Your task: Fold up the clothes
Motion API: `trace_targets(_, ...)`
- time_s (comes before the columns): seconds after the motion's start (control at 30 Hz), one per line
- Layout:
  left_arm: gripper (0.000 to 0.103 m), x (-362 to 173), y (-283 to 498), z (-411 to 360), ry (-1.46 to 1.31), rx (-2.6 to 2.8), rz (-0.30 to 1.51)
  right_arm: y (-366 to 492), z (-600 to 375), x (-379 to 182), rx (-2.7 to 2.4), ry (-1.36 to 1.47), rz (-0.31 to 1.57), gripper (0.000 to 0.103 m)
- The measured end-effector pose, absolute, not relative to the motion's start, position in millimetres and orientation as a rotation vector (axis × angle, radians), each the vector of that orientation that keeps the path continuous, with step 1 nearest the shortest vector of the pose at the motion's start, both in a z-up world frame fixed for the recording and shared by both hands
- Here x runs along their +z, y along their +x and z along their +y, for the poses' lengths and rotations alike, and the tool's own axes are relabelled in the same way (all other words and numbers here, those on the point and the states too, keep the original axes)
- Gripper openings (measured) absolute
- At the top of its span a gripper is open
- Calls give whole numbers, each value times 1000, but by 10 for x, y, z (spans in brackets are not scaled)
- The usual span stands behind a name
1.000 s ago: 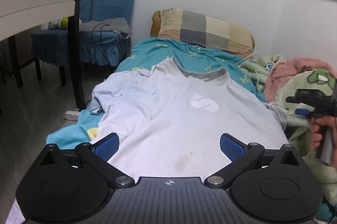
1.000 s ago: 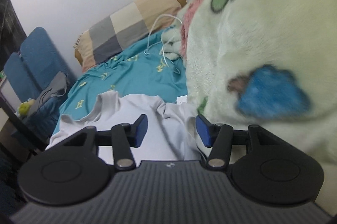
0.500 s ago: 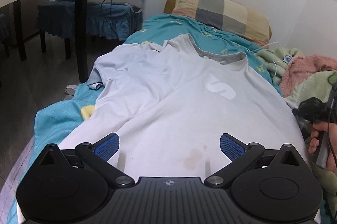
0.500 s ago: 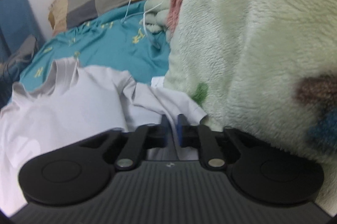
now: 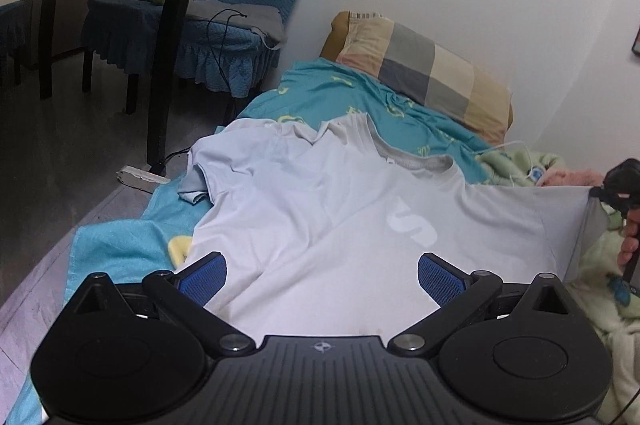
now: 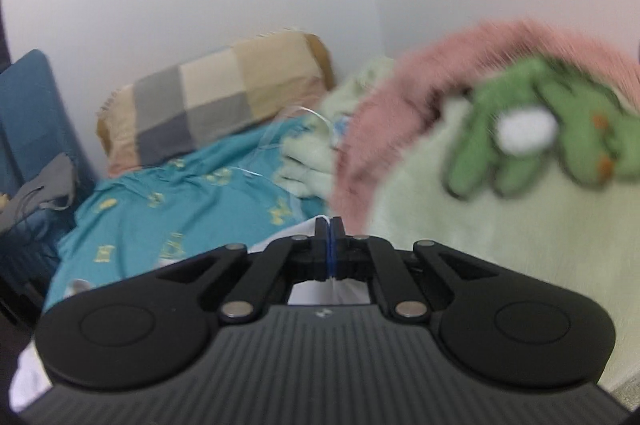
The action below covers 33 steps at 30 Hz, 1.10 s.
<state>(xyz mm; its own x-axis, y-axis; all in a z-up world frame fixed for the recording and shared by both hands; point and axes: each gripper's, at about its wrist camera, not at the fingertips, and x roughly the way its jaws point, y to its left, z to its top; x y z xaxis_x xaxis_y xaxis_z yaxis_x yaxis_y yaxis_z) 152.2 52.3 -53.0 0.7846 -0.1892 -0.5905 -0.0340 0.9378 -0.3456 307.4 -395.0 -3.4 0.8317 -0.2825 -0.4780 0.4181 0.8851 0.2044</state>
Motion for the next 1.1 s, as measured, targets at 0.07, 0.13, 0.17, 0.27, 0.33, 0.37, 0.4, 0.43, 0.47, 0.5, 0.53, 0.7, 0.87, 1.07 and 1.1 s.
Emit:
trace_targets(0.07,103,-503,1514,601,-369,-79,661,3150,-3654,105,-335,295,452,3)
trace_targets(0.13,103,-480,1500,684,-371,-69,653,3250,-3263,157,-283,260,466,3)
trace_targets(0.17,103,-464,1494,726,-367,-56,651,3321,-3046,158,-258,241,480,3)
trace_targets(0.27,103,-418,1462,888,-361,-11,636,3571,-2346,63,-167,189,538,3)
trace_targets(0.33,103,-397,1452,979,-343,19,626,3739,-1890,-103,-110,146,577,3)
trace_targets(0.37,103,-392,1451,1022,-332,36,621,3817,-1685,-220,-83,125,597,3)
trace_targets(0.4,103,-387,1451,1065,-321,52,617,3890,-1496,-357,-59,106,616,3)
trace_targets(0.43,103,-397,1458,1103,-316,71,621,3946,-1343,-502,-38,93,631,3)
trace_targets(0.47,103,-412,1466,1132,-316,79,623,3988,-1219,-653,-21,85,642,4)
trace_targets(0.5,103,-434,1474,1153,-319,82,629,4003,-1174,-780,-9,87,652,4)
trace_targets(0.53,103,-460,1489,1160,-323,80,638,3996,-1194,-888,0,98,660,4)
trace_targets(0.7,103,-609,1589,1127,-327,58,678,3952,-1318,-1379,42,147,702,15)
trace_targets(0.87,103,-701,1640,979,-309,15,696,3460,-1645,-1070,132,207,671,62)
trace_targets(1.07,103,-731,1573,698,-252,-29,681,2297,-2229,-428,150,320,605,62)
trace_targets(1.1,103,-723,1544,647,-238,-35,679,2053,-2339,-346,131,344,595,62)
